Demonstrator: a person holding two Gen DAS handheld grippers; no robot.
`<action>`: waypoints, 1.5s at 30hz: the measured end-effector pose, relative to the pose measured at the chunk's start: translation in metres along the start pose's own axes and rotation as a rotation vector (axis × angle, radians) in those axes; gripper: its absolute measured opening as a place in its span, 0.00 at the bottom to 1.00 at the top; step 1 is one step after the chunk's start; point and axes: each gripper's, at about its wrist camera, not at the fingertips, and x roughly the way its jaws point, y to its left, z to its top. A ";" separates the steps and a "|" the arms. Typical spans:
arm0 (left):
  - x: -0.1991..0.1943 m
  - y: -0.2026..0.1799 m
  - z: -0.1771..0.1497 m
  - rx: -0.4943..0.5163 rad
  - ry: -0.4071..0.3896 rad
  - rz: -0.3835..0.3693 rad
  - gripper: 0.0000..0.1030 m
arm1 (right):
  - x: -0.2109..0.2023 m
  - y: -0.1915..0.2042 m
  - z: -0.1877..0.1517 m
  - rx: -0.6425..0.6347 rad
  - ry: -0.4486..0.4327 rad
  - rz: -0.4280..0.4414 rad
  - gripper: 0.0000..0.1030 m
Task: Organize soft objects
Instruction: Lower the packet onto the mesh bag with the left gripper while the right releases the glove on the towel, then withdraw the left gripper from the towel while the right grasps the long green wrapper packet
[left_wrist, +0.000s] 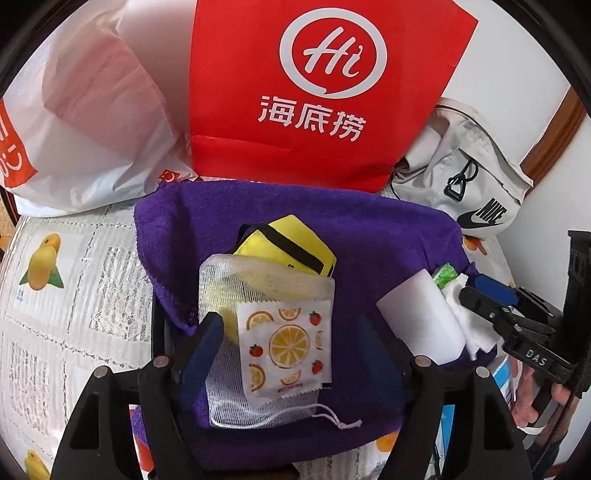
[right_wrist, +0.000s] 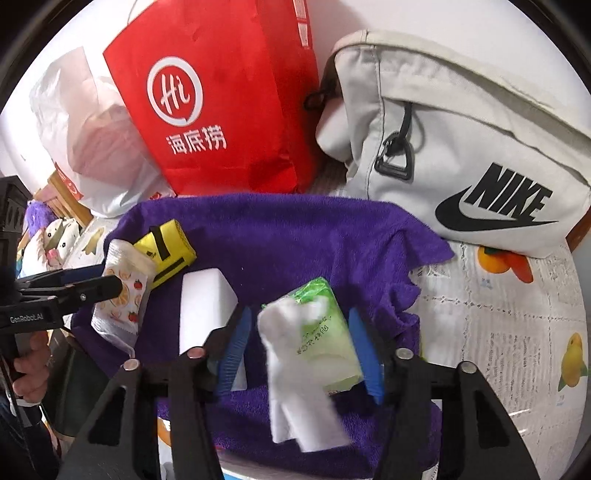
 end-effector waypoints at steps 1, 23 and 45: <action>0.000 0.000 0.000 0.002 0.001 0.003 0.73 | -0.001 0.000 0.000 -0.003 0.000 -0.001 0.58; -0.102 0.016 -0.063 -0.026 -0.091 0.001 0.73 | -0.119 0.079 -0.104 0.002 -0.100 0.012 0.60; -0.143 0.053 -0.158 -0.062 -0.094 -0.021 0.73 | -0.088 0.147 -0.215 0.031 0.061 -0.037 0.60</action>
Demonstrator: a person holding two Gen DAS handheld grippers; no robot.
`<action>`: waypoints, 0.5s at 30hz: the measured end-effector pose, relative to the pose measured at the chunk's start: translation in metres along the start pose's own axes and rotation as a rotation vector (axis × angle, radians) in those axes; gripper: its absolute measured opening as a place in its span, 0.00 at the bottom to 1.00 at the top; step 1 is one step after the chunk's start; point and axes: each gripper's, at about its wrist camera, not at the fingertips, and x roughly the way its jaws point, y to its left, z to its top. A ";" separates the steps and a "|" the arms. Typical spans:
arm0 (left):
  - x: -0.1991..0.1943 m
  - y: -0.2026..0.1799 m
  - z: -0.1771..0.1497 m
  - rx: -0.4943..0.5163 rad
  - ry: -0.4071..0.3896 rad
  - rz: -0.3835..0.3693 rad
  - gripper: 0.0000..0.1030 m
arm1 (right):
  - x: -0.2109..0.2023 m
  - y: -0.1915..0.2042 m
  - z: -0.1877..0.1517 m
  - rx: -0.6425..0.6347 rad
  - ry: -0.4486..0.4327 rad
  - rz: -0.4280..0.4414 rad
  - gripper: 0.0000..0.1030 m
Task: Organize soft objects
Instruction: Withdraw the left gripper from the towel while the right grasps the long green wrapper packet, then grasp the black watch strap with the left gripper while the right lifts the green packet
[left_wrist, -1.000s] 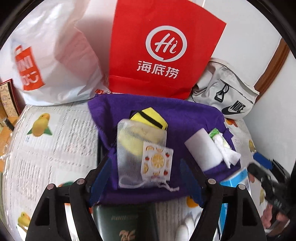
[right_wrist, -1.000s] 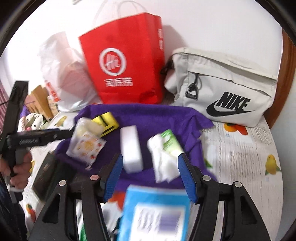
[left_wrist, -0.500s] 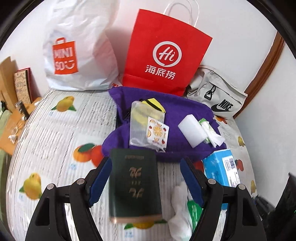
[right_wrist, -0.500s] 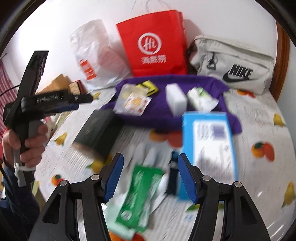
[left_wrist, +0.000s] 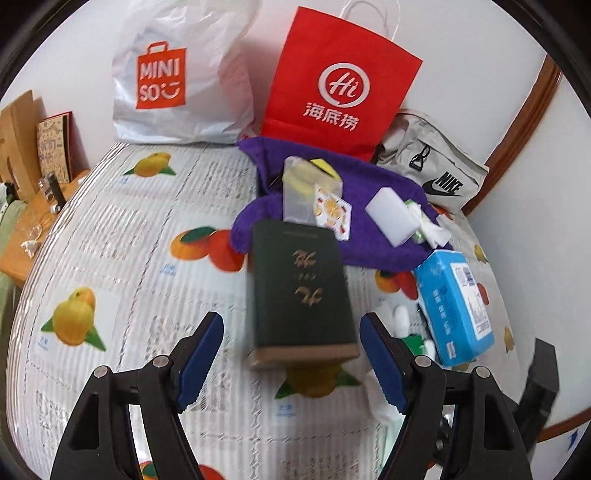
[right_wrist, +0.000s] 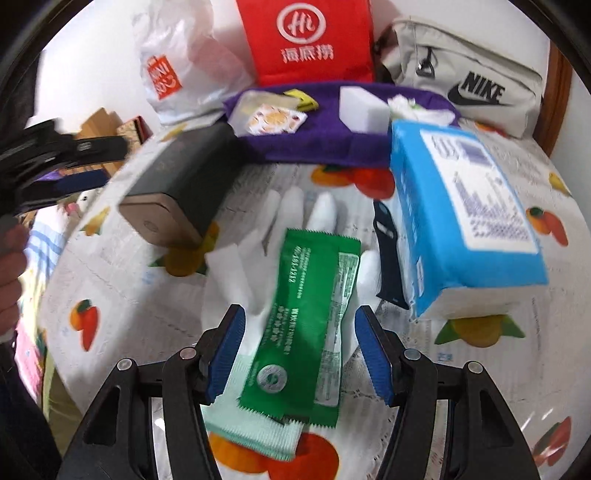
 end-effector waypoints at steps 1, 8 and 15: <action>-0.001 0.003 -0.003 -0.005 0.002 0.001 0.73 | 0.003 -0.001 0.000 0.007 0.001 -0.003 0.60; -0.005 0.015 -0.014 -0.017 0.008 -0.006 0.73 | 0.007 0.013 -0.007 -0.025 -0.032 -0.010 0.38; -0.005 0.020 -0.026 -0.025 0.023 -0.004 0.73 | -0.006 0.028 -0.017 -0.022 -0.027 0.078 0.34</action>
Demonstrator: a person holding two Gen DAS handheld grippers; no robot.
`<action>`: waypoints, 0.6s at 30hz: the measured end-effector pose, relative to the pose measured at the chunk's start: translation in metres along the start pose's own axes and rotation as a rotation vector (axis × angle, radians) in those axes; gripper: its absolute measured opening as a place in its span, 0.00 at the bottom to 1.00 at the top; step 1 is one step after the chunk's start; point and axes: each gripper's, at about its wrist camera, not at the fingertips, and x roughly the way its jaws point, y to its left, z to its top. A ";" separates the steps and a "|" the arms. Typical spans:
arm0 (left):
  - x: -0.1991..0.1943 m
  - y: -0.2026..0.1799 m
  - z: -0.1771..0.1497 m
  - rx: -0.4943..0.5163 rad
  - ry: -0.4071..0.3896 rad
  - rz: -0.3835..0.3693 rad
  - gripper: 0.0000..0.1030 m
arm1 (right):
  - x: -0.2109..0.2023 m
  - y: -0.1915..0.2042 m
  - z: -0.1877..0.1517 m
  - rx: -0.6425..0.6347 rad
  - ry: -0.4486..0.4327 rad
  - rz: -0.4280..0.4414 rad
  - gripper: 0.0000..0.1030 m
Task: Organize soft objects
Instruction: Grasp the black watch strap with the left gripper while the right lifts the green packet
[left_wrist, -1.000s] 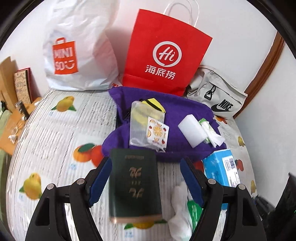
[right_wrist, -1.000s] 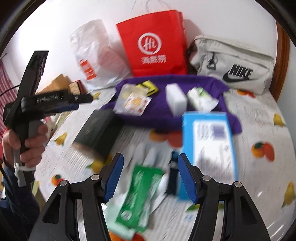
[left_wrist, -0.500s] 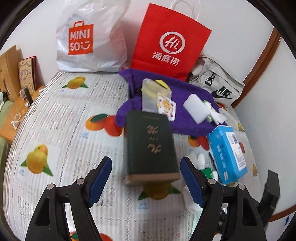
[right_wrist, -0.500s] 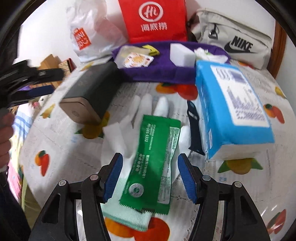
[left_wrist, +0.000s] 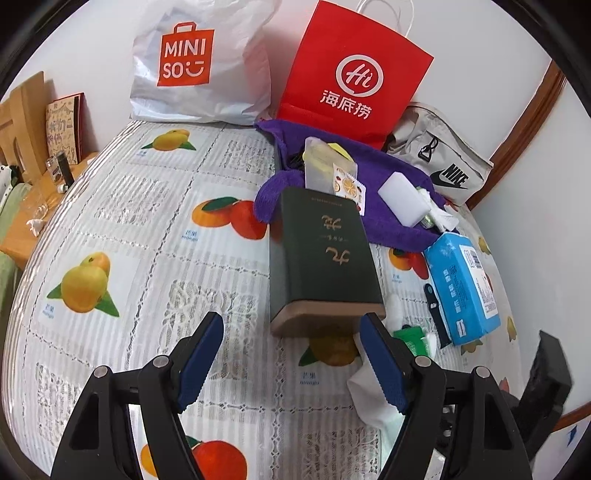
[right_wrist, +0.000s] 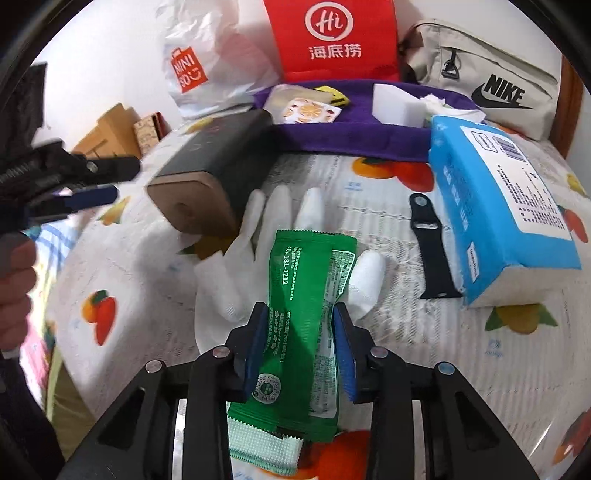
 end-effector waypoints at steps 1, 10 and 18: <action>0.000 0.000 -0.001 0.000 0.002 -0.001 0.73 | -0.003 0.000 0.000 0.007 -0.009 0.008 0.34; -0.005 -0.011 -0.018 0.026 0.011 -0.006 0.73 | -0.042 -0.012 0.002 0.019 -0.099 0.016 0.30; 0.001 -0.038 -0.037 0.081 0.031 -0.021 0.73 | -0.066 -0.049 -0.020 0.059 -0.119 -0.052 0.30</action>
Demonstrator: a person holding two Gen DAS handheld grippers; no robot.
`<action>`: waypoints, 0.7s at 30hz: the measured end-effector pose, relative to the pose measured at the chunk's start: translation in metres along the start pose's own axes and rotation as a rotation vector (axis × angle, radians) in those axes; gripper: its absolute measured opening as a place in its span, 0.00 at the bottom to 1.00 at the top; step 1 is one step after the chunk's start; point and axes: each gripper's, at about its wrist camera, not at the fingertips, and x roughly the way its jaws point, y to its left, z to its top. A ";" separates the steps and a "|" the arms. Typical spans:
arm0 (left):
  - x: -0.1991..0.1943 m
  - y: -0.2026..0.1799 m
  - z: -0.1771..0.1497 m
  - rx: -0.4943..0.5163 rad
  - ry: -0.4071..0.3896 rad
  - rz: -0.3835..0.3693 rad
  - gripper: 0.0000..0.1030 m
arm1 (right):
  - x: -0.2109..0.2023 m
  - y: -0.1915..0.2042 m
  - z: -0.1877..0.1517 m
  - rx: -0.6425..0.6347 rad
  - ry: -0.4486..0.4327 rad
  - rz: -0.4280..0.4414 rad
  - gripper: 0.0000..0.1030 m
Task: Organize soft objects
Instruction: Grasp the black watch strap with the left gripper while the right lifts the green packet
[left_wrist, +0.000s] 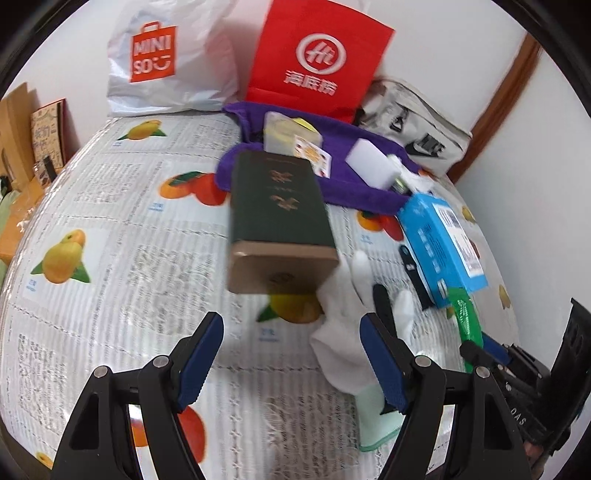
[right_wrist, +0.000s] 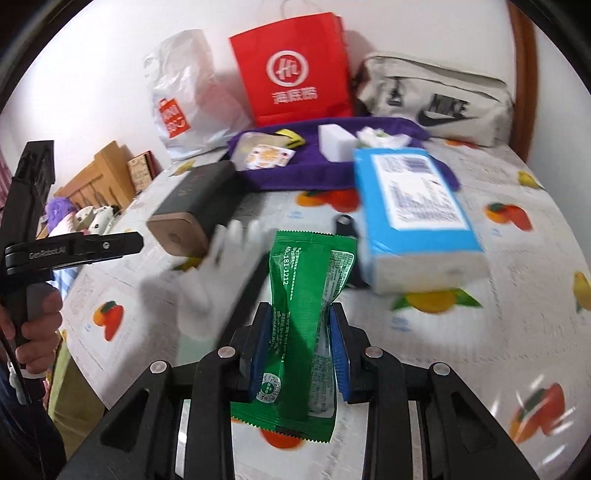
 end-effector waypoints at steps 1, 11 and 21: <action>0.003 -0.004 -0.002 0.007 0.006 0.003 0.73 | -0.001 -0.004 -0.002 0.003 0.001 -0.007 0.30; 0.018 -0.057 -0.016 0.120 0.032 -0.053 0.71 | -0.007 -0.044 -0.032 0.021 0.022 -0.101 0.30; 0.053 -0.099 -0.021 0.235 0.089 -0.048 0.35 | -0.011 -0.075 -0.040 0.072 -0.001 -0.106 0.30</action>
